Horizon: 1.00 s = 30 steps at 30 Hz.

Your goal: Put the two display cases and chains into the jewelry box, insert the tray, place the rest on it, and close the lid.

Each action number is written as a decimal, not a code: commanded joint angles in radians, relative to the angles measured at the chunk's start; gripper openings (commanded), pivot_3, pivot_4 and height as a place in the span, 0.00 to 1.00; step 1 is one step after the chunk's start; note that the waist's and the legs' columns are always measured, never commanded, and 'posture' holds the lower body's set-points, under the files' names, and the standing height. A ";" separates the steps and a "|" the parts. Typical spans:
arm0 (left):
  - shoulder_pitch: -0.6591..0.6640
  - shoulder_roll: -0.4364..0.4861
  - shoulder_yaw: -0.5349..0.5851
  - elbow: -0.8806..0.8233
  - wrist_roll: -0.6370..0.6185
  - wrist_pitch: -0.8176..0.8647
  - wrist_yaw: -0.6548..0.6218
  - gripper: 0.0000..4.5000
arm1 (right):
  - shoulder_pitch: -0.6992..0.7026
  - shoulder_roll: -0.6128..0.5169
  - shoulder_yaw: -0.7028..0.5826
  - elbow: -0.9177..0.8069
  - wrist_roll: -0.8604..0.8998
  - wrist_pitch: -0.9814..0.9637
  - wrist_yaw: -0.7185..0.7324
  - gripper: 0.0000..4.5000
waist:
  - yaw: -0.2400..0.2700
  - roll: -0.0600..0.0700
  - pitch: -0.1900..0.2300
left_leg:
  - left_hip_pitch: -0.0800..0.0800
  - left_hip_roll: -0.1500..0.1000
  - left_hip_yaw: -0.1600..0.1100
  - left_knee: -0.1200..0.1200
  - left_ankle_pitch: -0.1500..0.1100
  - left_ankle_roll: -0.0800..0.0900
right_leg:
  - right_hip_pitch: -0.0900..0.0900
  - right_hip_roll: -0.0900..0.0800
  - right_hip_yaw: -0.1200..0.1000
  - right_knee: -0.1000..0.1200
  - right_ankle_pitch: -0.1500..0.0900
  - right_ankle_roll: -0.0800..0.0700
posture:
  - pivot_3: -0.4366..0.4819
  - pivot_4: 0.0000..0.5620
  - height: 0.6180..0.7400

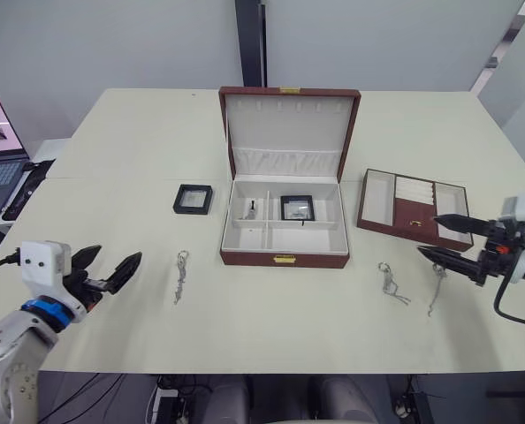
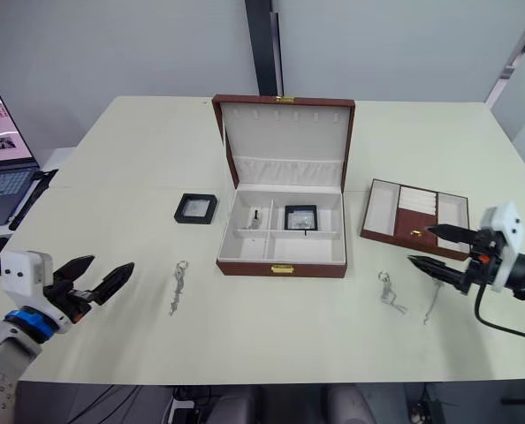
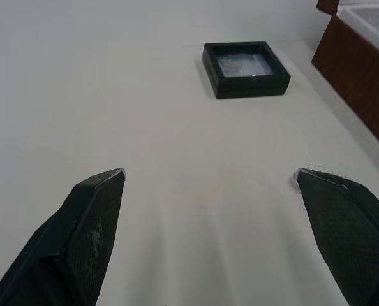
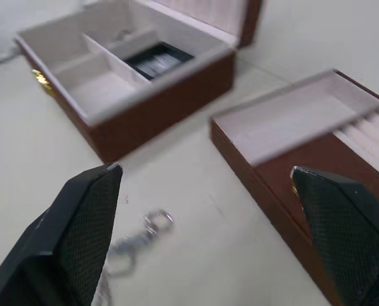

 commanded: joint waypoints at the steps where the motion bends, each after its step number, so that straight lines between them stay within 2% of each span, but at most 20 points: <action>1: -0.010 -0.059 -0.024 -0.088 -0.006 -0.021 0.095 0.99 | -0.053 0.003 0.047 -0.127 0.078 0.062 0.015 1.00 | 0.001 0.000 0.000 | 0.000 0.000 -0.001 0.000 0.000 0.000 | 0.001 0.000 0.000 -0.001 0.000 0.000 | 0.48 0.27 1.00; 7: 0.021 -0.187 -0.135 -0.144 0.032 -0.062 0.200 0.99 | -0.175 0.045 0.169 -0.165 0.081 0.083 0.009 1.00 | 0.001 -0.002 -0.001 | 0.000 -0.001 -0.002 0.000 0.000 0.000 | 0.003 -0.001 -0.001 -0.002 0.000 0.000 | 0.48 0.27 1.00; 13: 0.078 -0.298 -0.290 -0.156 0.160 -0.165 0.298 0.99 | -0.256 0.085 0.251 -0.145 0.037 0.058 0.012 1.00 | 0.001 -0.002 -0.001 | 0.001 -0.001 -0.003 0.000 0.000 0.000 | 0.003 0.000 -0.002 -0.003 0.000 0.000 | 0.48 0.27 1.00; 17: 0.048 -0.360 -0.348 -0.123 0.243 -0.193 0.404 0.99 | -0.284 0.100 0.264 -0.143 0.033 0.062 0.005 1.00 | 0.002 -0.002 -0.001 | 0.001 -0.002 -0.003 0.001 0.000 0.000 | 0.004 0.000 -0.002 -0.003 0.000 0.000 | 0.48 0.27 1.00; 21: 0.049 -0.388 -0.403 -0.094 0.309 -0.196 0.463 0.99 | -0.283 0.104 0.266 -0.153 0.028 0.061 0.004 1.00 | 0.003 -0.002 -0.001 | 0.001 -0.002 -0.003 0.000 0.000 0.000 | 0.005 0.000 -0.003 -0.004 0.000 0.000 | 0.48 0.27 1.00; 24: 0.066 -0.370 -0.435 -0.069 0.355 -0.206 0.466 0.99 | -0.279 0.104 0.263 -0.159 0.027 0.062 0.006 1.00 | 0.002 -0.002 -0.001 | 0.001 -0.001 -0.003 0.000 0.000 0.000 | 0.005 0.000 -0.003 -0.004 0.000 0.000 | 0.48 0.27 1.00; 30: 0.074 -0.369 -0.436 -0.036 0.359 -0.195 0.466 0.99 | -0.271 0.102 0.260 -0.162 0.024 0.059 0.006 1.00 | 0.003 -0.002 -0.001 | 0.004 -0.002 -0.003 0.000 0.000 0.000 | 0.008 0.000 -0.003 -0.004 0.000 0.000 | 0.48 0.27 1.00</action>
